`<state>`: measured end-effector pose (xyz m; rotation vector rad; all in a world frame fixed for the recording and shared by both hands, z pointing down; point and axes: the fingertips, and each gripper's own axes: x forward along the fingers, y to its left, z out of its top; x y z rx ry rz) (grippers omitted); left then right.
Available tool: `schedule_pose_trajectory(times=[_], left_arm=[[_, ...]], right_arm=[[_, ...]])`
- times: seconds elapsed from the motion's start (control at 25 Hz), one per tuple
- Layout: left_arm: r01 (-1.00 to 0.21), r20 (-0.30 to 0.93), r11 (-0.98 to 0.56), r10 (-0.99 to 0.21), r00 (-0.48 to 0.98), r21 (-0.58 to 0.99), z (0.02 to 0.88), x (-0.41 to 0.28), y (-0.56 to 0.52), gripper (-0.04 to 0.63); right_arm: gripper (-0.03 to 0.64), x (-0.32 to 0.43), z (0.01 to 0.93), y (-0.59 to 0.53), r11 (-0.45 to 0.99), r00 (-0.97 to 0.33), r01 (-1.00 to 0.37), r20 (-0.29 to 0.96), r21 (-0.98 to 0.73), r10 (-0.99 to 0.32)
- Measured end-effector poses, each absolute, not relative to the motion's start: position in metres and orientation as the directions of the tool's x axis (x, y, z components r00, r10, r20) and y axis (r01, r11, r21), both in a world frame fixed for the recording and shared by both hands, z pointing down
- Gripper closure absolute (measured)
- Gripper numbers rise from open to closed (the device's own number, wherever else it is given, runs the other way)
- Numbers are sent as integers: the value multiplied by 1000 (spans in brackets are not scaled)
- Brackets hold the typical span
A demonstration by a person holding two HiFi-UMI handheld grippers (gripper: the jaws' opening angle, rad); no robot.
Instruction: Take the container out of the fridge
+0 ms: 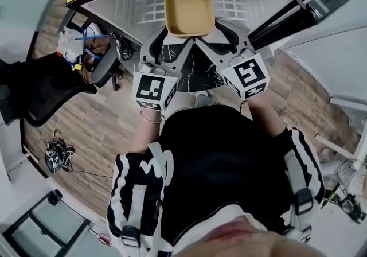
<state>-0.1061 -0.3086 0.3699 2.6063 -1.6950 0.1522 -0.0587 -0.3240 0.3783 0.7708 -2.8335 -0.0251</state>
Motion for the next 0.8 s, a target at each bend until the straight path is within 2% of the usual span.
schedule_pose_trajectory(times=[0.8], left_arm=[[-875,69,-483,-874,480,-33,354,-97,-196,333]], right_arm=[[356,-47,359,-208,811,-797,-579,149,82,-585]])
